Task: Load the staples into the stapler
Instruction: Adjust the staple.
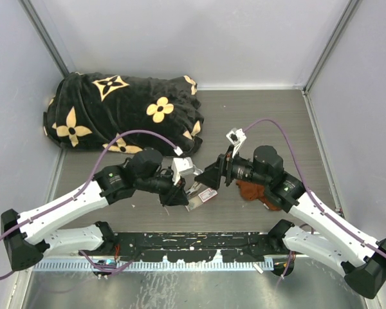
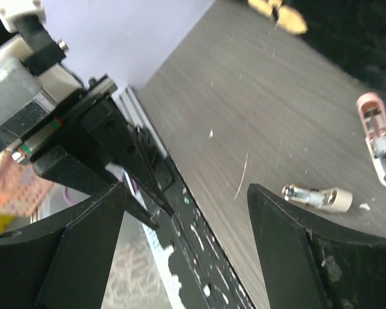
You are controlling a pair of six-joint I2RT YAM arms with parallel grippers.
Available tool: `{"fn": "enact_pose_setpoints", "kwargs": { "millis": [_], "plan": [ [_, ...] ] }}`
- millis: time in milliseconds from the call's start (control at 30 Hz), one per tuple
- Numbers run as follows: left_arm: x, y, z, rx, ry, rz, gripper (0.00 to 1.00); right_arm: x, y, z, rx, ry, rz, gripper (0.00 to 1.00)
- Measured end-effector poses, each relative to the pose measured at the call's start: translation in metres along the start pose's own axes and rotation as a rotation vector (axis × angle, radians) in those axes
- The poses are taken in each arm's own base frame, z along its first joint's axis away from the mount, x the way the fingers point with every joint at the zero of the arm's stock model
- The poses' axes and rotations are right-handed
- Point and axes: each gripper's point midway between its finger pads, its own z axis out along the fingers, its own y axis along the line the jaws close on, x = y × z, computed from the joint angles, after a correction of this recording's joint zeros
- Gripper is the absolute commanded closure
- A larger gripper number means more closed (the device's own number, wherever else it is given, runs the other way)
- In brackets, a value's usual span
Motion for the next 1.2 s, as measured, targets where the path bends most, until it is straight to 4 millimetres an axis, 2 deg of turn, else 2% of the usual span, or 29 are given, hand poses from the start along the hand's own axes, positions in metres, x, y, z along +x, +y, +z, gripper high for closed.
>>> {"fn": "enact_pose_setpoints", "kwargs": {
  "millis": [167, 333, 567, 733, 967, 1200],
  "plan": [
    [0.009, -0.012, 0.014, 0.068, 0.06, 0.066, 0.99, 0.036, 0.01, -0.016, -0.124, 0.112, -0.117, 0.25],
    [0.013, -0.026, 0.017, 0.139, 0.078, 0.081, 1.0, 0.064, 0.027, -0.031, -0.309, 0.149, -0.211, 0.27],
    [0.016, -0.037, 0.018, 0.187, 0.086, 0.106, 1.0, 0.088, 0.043, -0.025, -0.451, 0.21, -0.331, 0.31],
    [0.017, -0.042, 0.018, 0.201, 0.09, 0.123, 1.0, 0.106, 0.055, -0.021, -0.518, 0.235, -0.435, 0.38],
    [0.018, -0.045, 0.016, 0.207, 0.091, 0.128, 1.0, 0.109, 0.049, -0.013, -0.498, 0.232, -0.497, 0.41],
    [0.018, -0.049, 0.016, 0.217, 0.088, 0.14, 1.0, 0.107, 0.046, -0.01, -0.481, 0.217, -0.521, 0.56]
  ]
}}
